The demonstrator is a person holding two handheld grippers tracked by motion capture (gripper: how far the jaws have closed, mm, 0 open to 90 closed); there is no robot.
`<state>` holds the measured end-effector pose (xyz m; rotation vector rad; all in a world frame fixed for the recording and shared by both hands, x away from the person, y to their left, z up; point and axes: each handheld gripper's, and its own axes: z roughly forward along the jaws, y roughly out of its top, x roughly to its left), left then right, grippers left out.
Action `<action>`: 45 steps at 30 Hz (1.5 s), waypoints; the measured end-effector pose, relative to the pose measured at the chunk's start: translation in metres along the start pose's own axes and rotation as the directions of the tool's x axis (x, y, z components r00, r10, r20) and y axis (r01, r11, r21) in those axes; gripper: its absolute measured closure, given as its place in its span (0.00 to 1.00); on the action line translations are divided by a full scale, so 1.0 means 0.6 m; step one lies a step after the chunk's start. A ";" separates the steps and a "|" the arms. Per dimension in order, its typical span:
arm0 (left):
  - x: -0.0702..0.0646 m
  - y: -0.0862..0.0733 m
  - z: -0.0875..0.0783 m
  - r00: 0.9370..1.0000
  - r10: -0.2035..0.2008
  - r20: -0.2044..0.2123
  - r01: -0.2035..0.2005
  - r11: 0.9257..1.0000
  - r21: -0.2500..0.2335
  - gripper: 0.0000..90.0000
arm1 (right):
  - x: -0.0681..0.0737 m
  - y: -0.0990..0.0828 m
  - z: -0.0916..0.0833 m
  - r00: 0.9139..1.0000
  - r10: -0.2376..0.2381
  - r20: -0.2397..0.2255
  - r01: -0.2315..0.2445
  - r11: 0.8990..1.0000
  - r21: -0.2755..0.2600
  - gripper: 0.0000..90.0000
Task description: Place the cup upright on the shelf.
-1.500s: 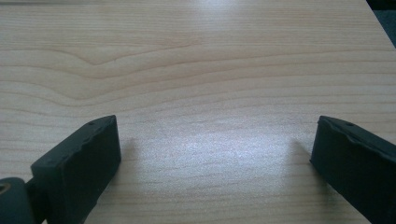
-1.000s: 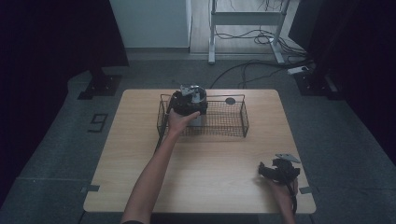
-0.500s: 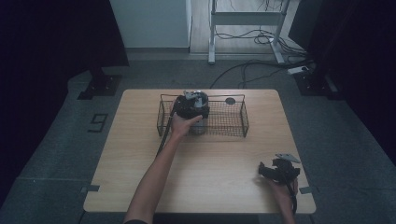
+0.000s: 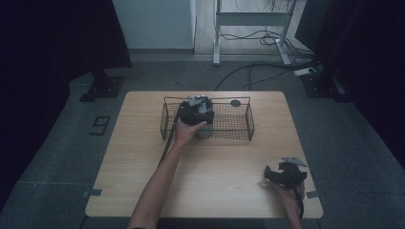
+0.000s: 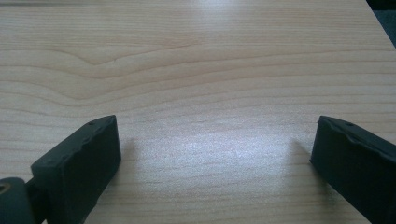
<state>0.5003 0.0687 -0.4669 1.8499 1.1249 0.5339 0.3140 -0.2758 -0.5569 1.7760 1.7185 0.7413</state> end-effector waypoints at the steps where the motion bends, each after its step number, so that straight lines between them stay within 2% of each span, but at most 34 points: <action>1: 0.000 0.000 0.000 1.000 0.000 0.000 0.000 1.000 0.000 0.04 | 0.000 0.000 0.000 1.000 0.000 0.000 0.000 1.000 0.000 0.01; 3: 0.003 0.000 -0.001 1.000 -0.006 0.011 0.006 1.000 0.004 0.04 | 0.000 0.000 0.000 1.000 0.000 0.000 0.000 1.000 0.000 0.01; 7: 0.001 0.002 -0.010 1.000 0.016 0.000 -0.016 1.000 -0.008 0.03 | 0.000 0.000 0.000 1.000 0.000 0.000 0.000 1.000 0.000 0.01; 9: 0.000 0.004 -0.019 1.000 0.028 0.013 -0.027 0.999 -0.023 0.00 | 0.000 0.000 0.000 1.000 0.000 0.000 0.000 1.000 0.000 0.01; 11: -0.001 0.005 -0.029 0.999 0.038 0.003 -0.038 0.999 -0.036 0.00 | 0.000 0.000 0.000 1.000 -0.001 0.000 0.001 1.000 0.000 0.01; 12: 0.001 0.005 -0.038 0.999 0.051 -0.015 -0.052 0.998 -0.043 0.00 | 0.000 0.000 0.000 1.000 -0.001 0.000 0.001 1.000 0.000 0.01; 17: 0.008 0.005 -0.062 0.998 0.060 -0.013 -0.060 0.997 -0.052 0.00 | 0.000 0.000 0.000 1.000 -0.001 0.000 0.001 1.000 0.000 0.01; 21: 0.010 -0.001 -0.084 0.998 0.044 0.033 -0.042 0.997 -0.059 0.00 | 0.000 0.000 0.000 1.000 0.000 0.000 0.000 1.000 0.000 0.01; 25: 0.006 -0.014 -0.106 0.996 0.045 0.076 -0.040 0.998 -0.056 0.00 | 0.000 0.000 0.000 1.000 -0.001 0.001 0.001 1.000 0.000 0.01; 31: 0.011 -0.037 -0.143 0.994 0.040 0.103 -0.034 0.997 -0.064 0.00 | 0.000 0.000 0.000 1.000 -0.001 0.001 0.001 1.000 0.001 0.01; 38: 0.020 -0.069 -0.176 0.993 0.027 0.111 -0.022 0.998 -0.050 0.01 | 0.001 0.000 0.000 1.000 0.001 0.003 -0.001 1.000 0.002 0.01; 45: 0.027 -0.114 -0.208 0.994 0.003 0.106 0.003 0.999 -0.047 0.04 | 0.001 0.000 0.000 1.000 0.000 0.003 0.000 1.000 0.001 0.01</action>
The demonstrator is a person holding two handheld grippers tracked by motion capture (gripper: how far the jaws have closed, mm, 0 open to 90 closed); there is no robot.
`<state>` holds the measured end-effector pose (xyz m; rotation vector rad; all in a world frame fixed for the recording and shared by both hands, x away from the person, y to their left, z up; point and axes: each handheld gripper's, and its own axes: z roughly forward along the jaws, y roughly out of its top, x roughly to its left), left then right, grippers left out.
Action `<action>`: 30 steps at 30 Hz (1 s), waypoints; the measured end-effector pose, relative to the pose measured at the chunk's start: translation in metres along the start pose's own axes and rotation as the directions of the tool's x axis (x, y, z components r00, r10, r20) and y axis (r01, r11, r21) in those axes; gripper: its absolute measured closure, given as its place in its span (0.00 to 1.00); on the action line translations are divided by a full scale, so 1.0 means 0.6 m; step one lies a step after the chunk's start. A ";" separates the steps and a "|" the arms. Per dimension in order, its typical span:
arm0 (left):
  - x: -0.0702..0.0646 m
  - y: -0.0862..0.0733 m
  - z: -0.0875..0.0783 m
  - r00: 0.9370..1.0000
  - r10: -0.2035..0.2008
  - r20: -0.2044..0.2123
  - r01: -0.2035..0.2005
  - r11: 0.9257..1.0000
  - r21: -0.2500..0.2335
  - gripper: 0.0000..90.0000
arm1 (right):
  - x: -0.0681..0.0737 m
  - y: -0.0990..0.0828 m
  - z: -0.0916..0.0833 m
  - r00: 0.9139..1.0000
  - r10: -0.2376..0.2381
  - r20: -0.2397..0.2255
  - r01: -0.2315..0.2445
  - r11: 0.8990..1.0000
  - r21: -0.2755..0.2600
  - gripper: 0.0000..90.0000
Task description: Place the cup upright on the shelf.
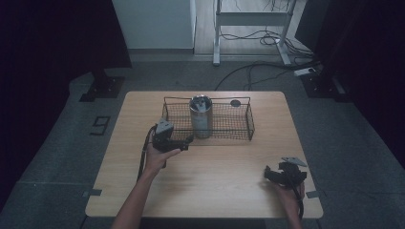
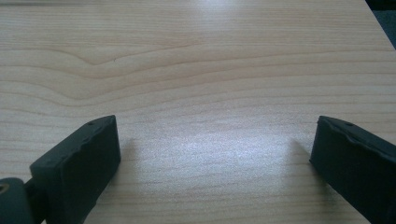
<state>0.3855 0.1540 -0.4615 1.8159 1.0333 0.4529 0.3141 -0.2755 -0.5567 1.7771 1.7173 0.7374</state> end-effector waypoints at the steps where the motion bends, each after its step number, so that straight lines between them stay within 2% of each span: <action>1: 0.000 -0.006 -0.005 1.000 0.002 -0.003 -0.002 1.000 0.002 0.04 | 0.000 0.000 0.000 1.000 0.000 0.000 0.000 1.000 0.000 0.01; 8: 0.002 -0.043 -0.042 1.000 0.003 0.005 -0.004 1.000 0.031 0.06 | 0.000 0.000 0.000 1.000 0.000 0.000 0.000 1.000 0.000 0.01; 13: 0.007 -0.069 -0.066 1.000 -0.013 -0.006 0.014 0.999 0.044 0.08 | 0.000 0.000 0.000 1.000 0.000 0.000 0.000 1.000 0.000 0.01; 17: 0.011 -0.091 -0.081 0.999 -0.041 0.004 0.041 0.998 0.053 0.08 | 0.000 0.000 0.000 1.000 0.000 0.000 0.000 1.000 0.000 0.01; 22: 0.007 -0.110 -0.088 0.999 -0.023 -0.031 0.025 0.997 0.078 0.09 | 0.000 0.000 0.000 1.000 0.001 0.000 -0.001 1.000 0.000 0.01; 26: 0.007 -0.115 -0.088 0.999 -0.023 -0.022 0.025 0.995 0.100 0.10 | 0.000 0.000 0.000 1.000 0.000 0.000 0.000 1.000 0.000 0.01; 30: 0.009 -0.122 -0.092 0.999 -0.044 -0.024 0.046 0.994 0.098 0.12 | 0.000 0.000 0.000 1.000 0.000 0.000 0.000 1.000 0.000 0.01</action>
